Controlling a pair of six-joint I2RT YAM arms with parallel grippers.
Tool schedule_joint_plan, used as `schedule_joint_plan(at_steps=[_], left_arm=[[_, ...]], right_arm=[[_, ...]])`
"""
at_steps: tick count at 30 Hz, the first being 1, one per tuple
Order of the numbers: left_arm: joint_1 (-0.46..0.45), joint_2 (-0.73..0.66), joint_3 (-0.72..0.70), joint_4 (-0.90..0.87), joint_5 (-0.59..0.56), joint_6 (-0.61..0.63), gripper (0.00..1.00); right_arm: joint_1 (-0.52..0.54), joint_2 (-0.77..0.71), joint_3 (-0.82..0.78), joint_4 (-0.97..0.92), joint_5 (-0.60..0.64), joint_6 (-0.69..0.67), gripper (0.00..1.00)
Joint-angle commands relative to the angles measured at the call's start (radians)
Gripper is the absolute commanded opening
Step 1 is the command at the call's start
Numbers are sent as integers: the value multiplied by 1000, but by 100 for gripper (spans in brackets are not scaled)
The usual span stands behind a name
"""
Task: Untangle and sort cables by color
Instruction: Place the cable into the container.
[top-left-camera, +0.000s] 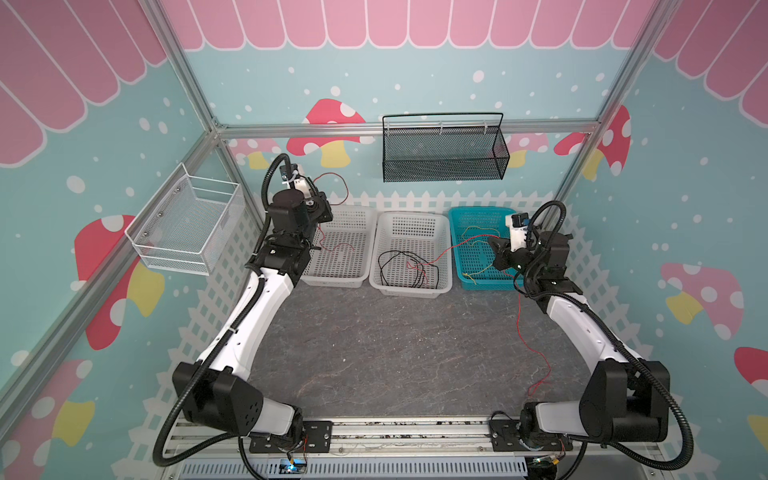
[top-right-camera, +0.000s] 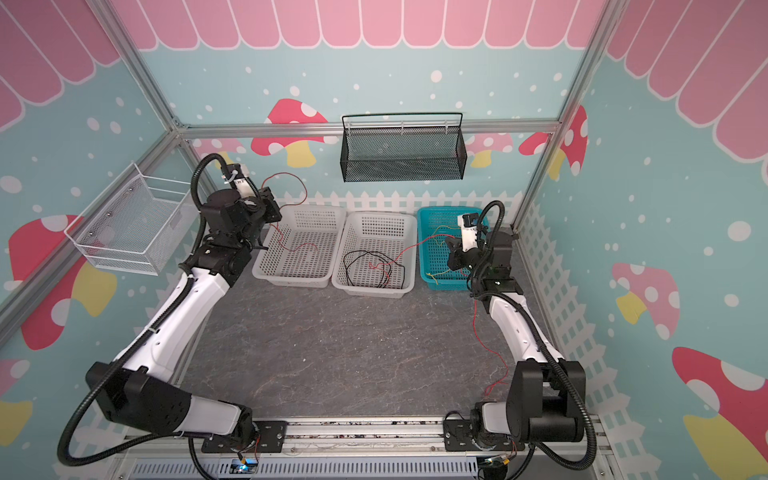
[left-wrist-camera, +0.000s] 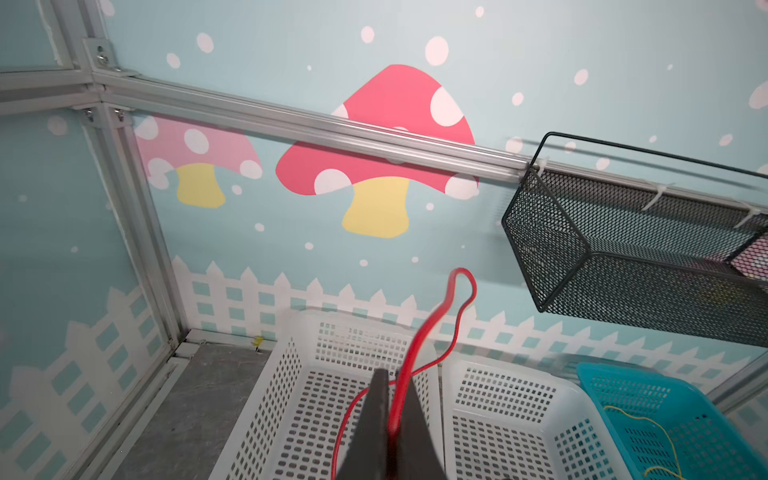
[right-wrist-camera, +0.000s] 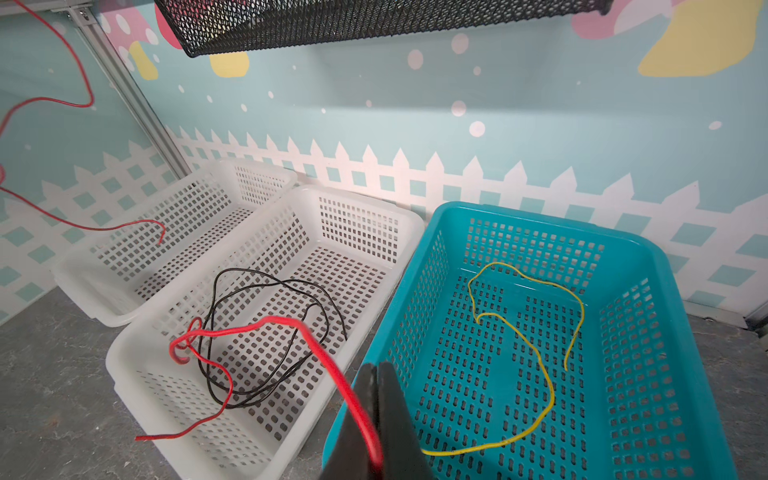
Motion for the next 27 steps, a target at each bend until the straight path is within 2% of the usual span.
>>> schedule_joint_plan(at_steps=[1,5,11,16,21,27], left_arm=[[5,84,20,92,-43,65,0],[5,185,-9,139,-89,62,0],[-9,296,-4,62,-146,20,0],[-9,362,27,-66,-169,-40,0],[-7,465,125,-283,-155,-86,0],[-3,504,126,-347,-139,-143,0]], right_arm=[[1,-5,0,25,-29,5,0],[3,4,3,28,-32,5,0],[4,23,13,25,-32,3,0],[6,26,14,26,-27,1,0],[6,19,14,24,-26,-1,0],[6,22,35,23,-59,4,0]])
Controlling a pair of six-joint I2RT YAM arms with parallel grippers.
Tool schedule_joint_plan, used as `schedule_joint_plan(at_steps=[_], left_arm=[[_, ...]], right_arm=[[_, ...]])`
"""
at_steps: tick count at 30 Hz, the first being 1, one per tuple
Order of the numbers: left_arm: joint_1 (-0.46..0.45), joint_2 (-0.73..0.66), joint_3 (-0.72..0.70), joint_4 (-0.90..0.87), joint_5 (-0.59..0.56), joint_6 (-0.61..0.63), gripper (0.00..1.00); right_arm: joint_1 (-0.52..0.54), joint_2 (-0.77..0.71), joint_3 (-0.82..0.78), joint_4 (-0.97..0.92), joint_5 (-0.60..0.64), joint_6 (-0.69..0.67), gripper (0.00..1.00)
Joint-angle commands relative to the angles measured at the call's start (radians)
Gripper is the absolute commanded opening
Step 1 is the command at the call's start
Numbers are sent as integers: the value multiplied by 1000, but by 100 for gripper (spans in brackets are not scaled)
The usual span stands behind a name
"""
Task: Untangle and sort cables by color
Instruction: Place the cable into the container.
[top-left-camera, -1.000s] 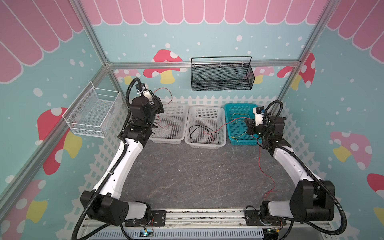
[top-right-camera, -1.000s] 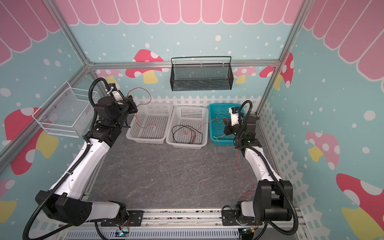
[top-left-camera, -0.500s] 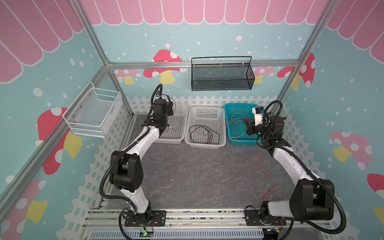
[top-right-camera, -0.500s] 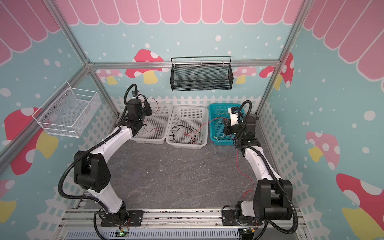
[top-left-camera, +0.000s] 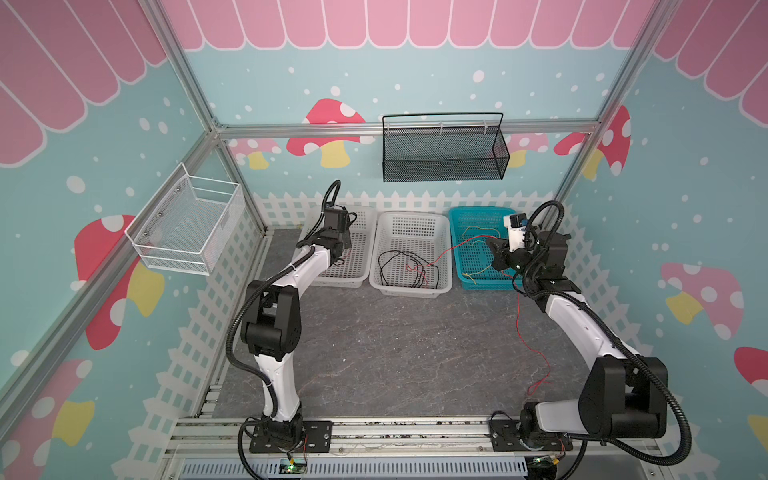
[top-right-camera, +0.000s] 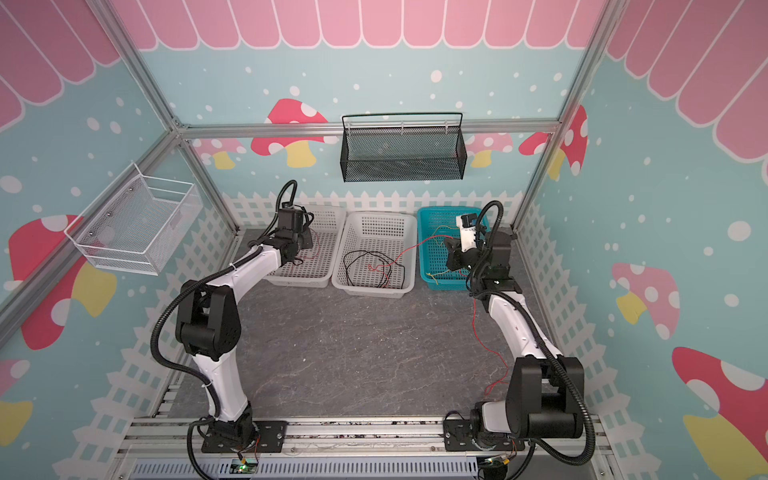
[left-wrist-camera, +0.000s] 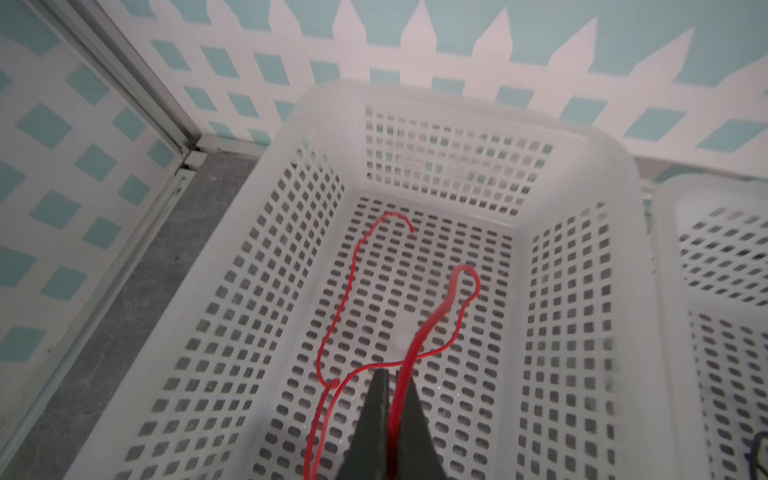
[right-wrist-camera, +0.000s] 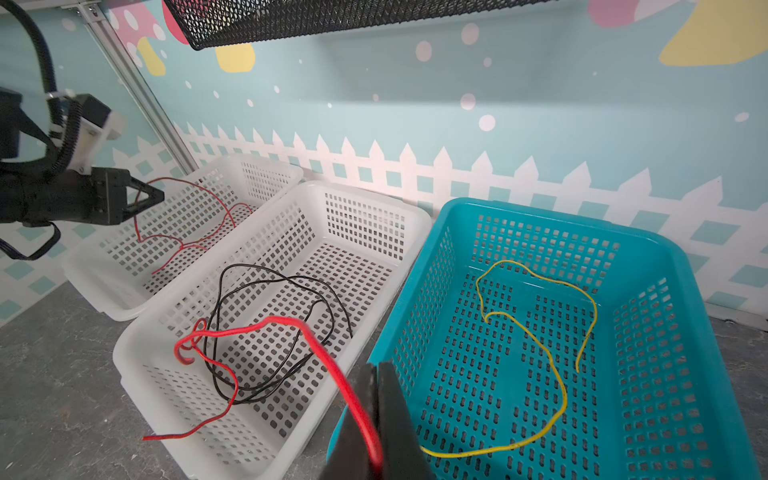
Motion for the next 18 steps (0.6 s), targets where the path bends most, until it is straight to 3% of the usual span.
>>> schedule_joint_plan(at_steps=[1,3,9,11,18], left_arm=[[5,14,9,-89,10,-58,3],[8,18,3,-87,23,-70,23],[6,0,-12,-62,34,-62,59],[7,-16,-18,-46,71,-55,99],[-4,-101,-56,32,109,-19,100]], right_arm=[[5,4,40,18,-39,5,0],[5,2,49,17,-47,6,0],[5,-19,69,22,-57,1,0],[5,-25,76,22,-59,-3,0],[5,-25,104,15,-55,-29,0]])
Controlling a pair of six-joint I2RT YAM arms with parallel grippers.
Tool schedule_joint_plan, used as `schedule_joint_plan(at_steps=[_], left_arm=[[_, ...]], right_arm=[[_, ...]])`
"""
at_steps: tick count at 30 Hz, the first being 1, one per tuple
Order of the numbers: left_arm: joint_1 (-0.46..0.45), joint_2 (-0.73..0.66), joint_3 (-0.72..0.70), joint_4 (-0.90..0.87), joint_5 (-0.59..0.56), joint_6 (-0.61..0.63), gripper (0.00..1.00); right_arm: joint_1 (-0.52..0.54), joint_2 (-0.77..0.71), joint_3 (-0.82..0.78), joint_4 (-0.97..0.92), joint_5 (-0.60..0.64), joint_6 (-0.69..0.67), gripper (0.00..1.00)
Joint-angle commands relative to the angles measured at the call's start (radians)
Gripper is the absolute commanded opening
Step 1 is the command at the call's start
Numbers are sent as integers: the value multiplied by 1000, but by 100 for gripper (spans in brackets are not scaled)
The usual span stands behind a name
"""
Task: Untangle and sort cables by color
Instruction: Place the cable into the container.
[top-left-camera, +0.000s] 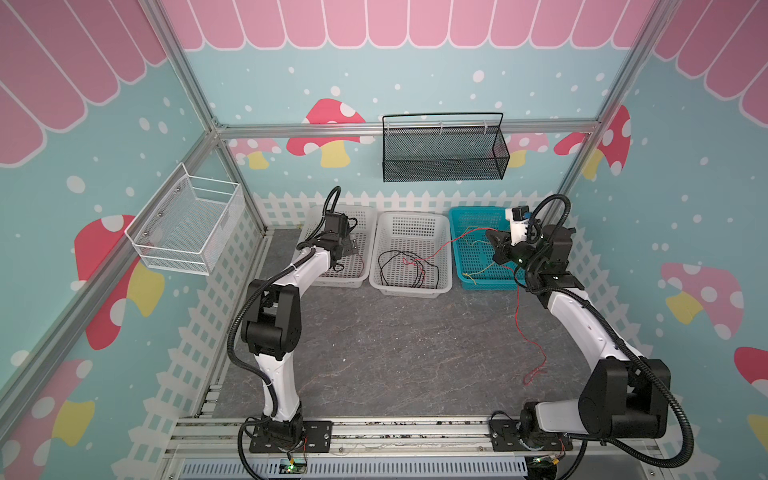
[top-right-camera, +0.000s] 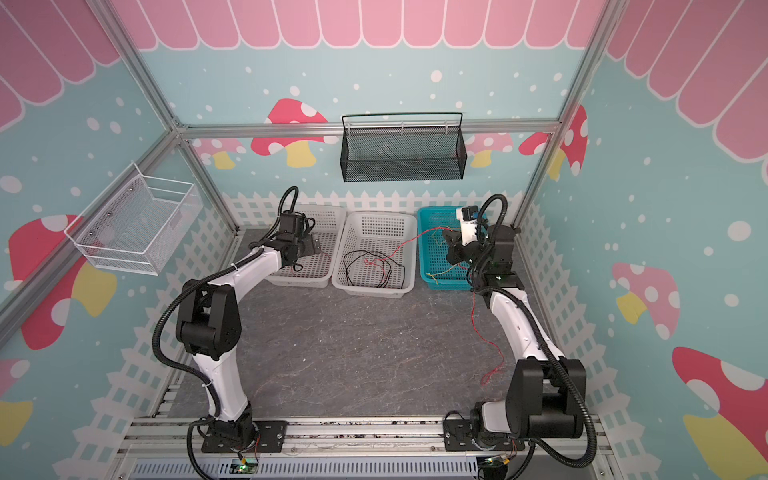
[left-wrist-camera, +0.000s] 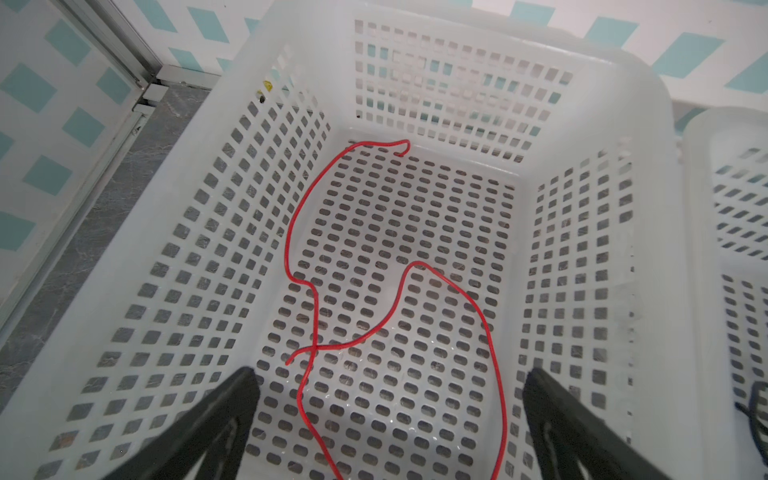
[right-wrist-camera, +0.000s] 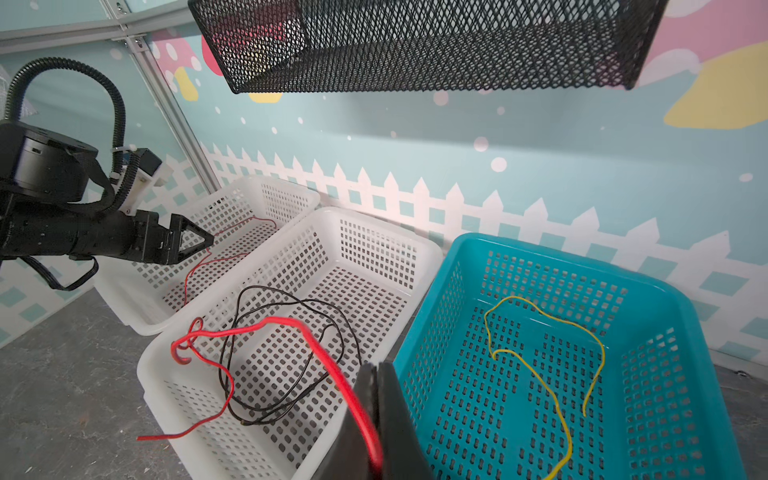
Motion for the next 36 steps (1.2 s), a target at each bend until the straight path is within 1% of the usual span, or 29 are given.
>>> schedule_joint_plan(at_steps=[1,7,12,15,20,24,26,29,36], left_arm=[[-11,-90,-20,64,33,32,100],[-41,-181,-67,117,69,78,100],[-96,-265,-110,123,80,163,100],[-125,-325,-153,135,108,192,99],[-173,-453,-243,153,217,241,97],[-206,-581,-336,183,304,265,96],[-242,-645,-382,199,367,283,97],[-281,-722,-446,216,425,313,100],[-386,-798,-545,215,422,368,100]], right_arm=[[5,-20,39,9,-14,-32,0],[5,-12,50,-4,-5,-70,0],[17,0,75,-67,24,-139,0],[34,14,95,-94,17,-175,0],[110,58,146,-164,55,-267,0],[173,102,193,-202,65,-307,0],[205,121,218,-221,68,-325,0],[252,144,257,-255,62,-343,0],[356,138,283,-275,0,-353,0]])
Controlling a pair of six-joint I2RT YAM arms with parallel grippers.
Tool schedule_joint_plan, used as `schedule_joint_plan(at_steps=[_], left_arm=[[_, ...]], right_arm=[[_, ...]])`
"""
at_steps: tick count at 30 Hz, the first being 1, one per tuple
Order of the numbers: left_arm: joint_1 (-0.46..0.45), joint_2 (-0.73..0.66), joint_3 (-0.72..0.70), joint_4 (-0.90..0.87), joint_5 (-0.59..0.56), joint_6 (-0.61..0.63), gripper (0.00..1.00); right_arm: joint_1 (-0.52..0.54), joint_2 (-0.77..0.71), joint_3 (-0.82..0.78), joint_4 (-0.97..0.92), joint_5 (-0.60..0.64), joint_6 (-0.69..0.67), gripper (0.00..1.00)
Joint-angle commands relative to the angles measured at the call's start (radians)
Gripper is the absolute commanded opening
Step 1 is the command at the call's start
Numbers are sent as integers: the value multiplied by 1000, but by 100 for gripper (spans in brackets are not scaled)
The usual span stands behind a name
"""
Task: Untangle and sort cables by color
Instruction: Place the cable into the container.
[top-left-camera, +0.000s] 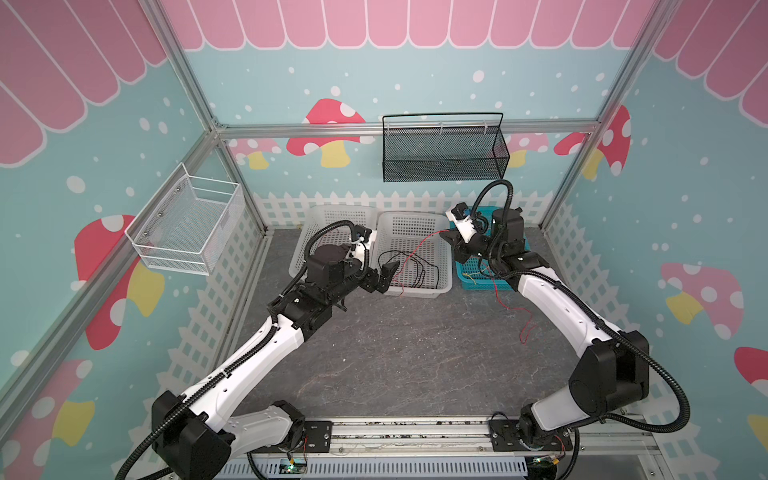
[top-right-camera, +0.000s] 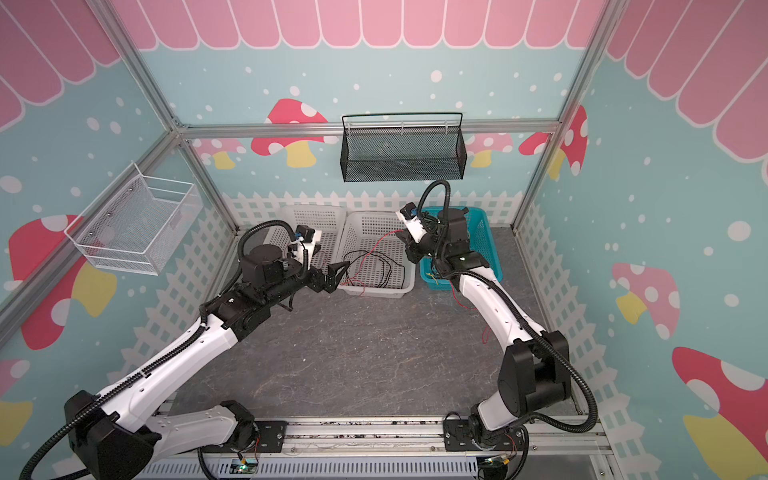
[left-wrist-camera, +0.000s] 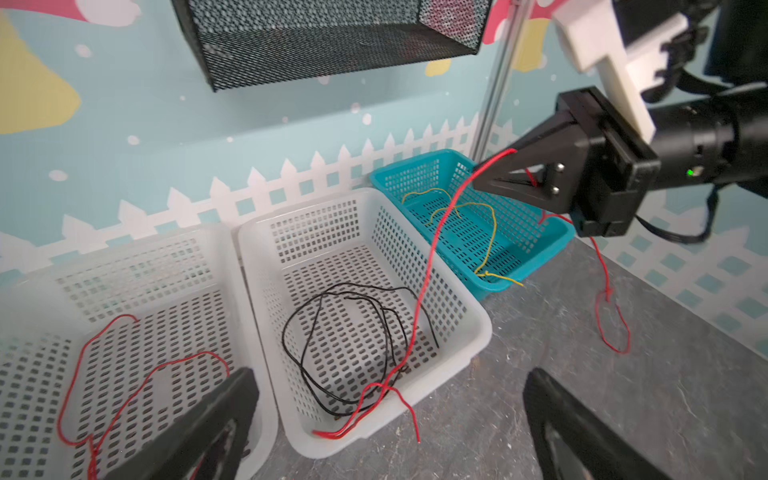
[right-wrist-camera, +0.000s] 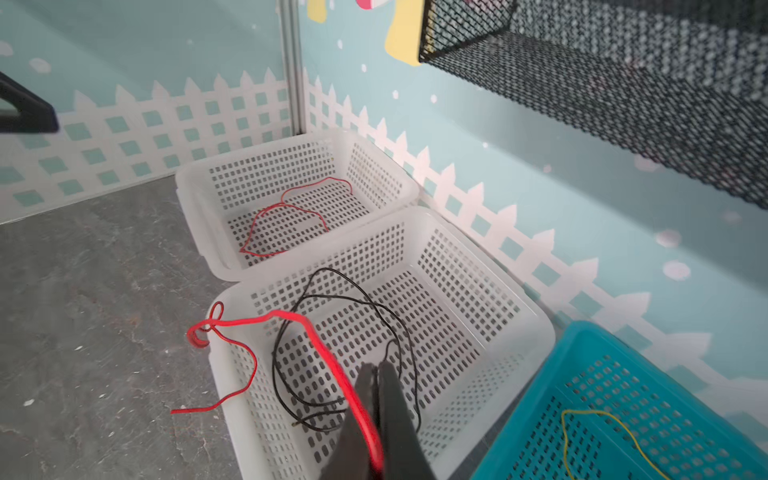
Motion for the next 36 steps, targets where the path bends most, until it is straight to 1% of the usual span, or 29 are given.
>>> schedule_joint_plan(at_steps=[1,5,10,13,17,19,20,23,24,25,27,28,30,32,36], left_arm=[[-47,-20,-48,3,28,77,100],[-102,-20,-80,4,-6,106,98],[-118,-1,-106,16,-48,82,88],[-121,3,-148,97,-64,56,81],[-123,2,-209,231,-101,13,77],[-123,9,-221,265,-92,2,74],[-123,14,-223,278,-78,-9,71],[-125,41,-222,312,-30,-36,55],[-128,48,-219,321,-24,-47,47],[-130,57,-217,328,-22,-56,35],[-139,64,-215,334,-40,-69,6],[-142,63,-216,337,-57,-76,0],[-144,52,-225,346,-75,-85,0],[-144,31,-240,364,-116,-99,0],[-144,-12,-258,370,-184,-110,0]], right_arm=[[44,-17,20,-24,-56,-34,0],[83,-43,16,-15,-138,-21,0],[117,-103,-11,31,-218,6,0],[128,-133,-26,62,-295,30,0],[143,-160,-36,77,-359,48,0],[147,-168,-42,81,-389,54,0],[150,-171,-45,94,-396,65,0],[154,-173,-65,145,-426,105,0],[157,-171,-69,157,-425,116,0],[159,-168,-70,160,-425,122,0],[163,-165,-73,160,-405,129,0],[163,-169,-82,160,-380,133,0],[163,-173,-97,156,-304,143,1],[163,-177,-114,133,-212,143,7],[163,-194,-161,84,-24,154,32]])
